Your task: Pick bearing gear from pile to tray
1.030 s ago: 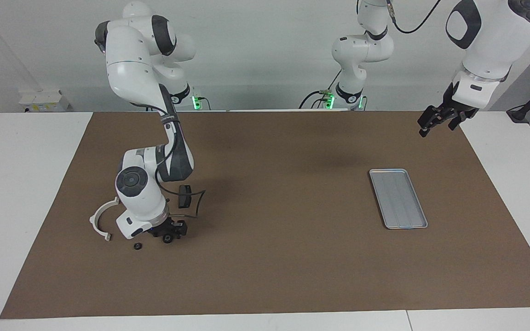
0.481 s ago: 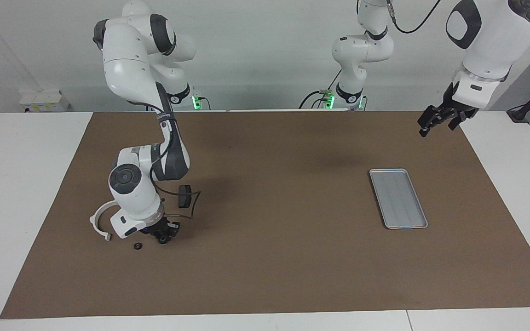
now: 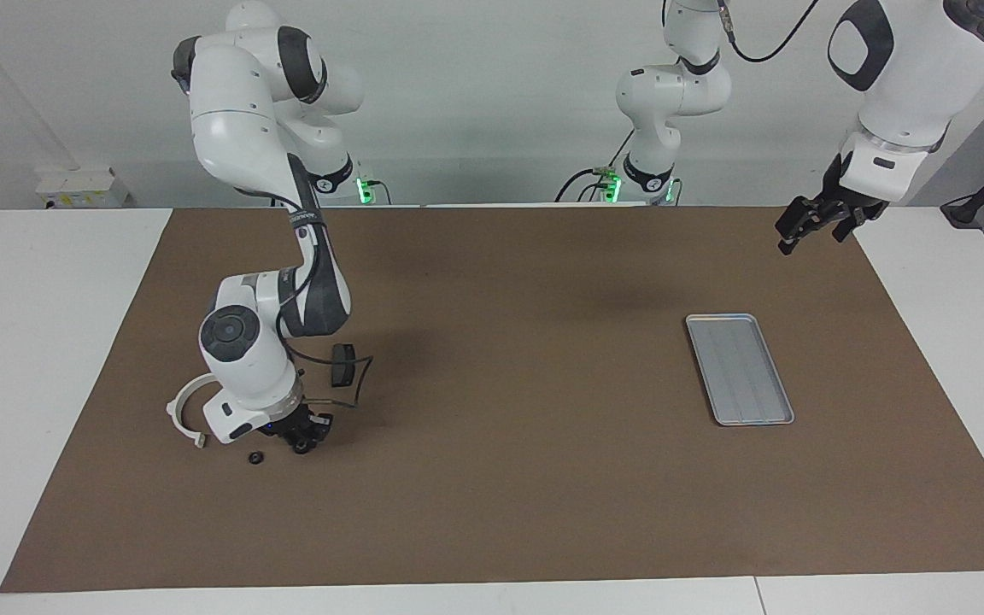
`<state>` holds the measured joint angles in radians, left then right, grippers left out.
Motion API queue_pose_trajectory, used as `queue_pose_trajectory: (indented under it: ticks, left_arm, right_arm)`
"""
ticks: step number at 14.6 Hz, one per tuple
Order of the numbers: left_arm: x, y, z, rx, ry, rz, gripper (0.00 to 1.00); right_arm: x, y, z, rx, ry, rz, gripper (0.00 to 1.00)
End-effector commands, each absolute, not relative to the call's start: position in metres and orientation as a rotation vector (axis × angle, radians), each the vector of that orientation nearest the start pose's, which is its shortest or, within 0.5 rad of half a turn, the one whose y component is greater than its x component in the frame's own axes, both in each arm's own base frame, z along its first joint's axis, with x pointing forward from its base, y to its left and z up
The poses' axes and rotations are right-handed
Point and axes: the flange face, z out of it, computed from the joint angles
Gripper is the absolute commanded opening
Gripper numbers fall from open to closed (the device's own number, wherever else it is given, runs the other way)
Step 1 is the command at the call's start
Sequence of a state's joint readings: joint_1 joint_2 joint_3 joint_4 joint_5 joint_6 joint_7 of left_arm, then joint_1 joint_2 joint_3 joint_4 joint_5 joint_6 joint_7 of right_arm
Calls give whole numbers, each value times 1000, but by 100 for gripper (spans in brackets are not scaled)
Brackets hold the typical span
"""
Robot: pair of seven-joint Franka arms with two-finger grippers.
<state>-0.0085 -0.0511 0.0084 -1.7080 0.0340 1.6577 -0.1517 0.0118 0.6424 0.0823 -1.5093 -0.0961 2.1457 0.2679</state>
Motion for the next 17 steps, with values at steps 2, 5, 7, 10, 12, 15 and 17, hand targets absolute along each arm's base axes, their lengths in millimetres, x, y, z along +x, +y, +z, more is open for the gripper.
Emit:
queue_pose_trajectory:
  ticks: [2, 5, 7, 10, 12, 15, 17]
  left_arm:
    - [537, 2, 598, -3110, -224, -3, 100]
    - [537, 3, 597, -3110, -226, 0, 100]
    - [537, 3, 598, -3110, -226, -3, 100]
    - [537, 3, 598, -3110, -226, -3, 100]
    - [537, 3, 597, -3110, -226, 0, 100]
    - [537, 3, 598, -3110, -226, -3, 100]
    - [537, 3, 597, -3110, -226, 0, 100]
  right_arm:
    - [706, 75, 335, -3167, 205, 32, 11]
    - [692, 117, 364, -3169, 296, 67, 11]
    - [676, 160, 387, -3151, 409, 96, 11]
    - [659, 222, 429, -3097, 543, 129, 11]
    - [642, 263, 448, -3061, 634, 130, 11]
    - [605, 339, 463, -3020, 781, 110, 11]
    - [581, 383, 468, -2987, 847, 89, 11]
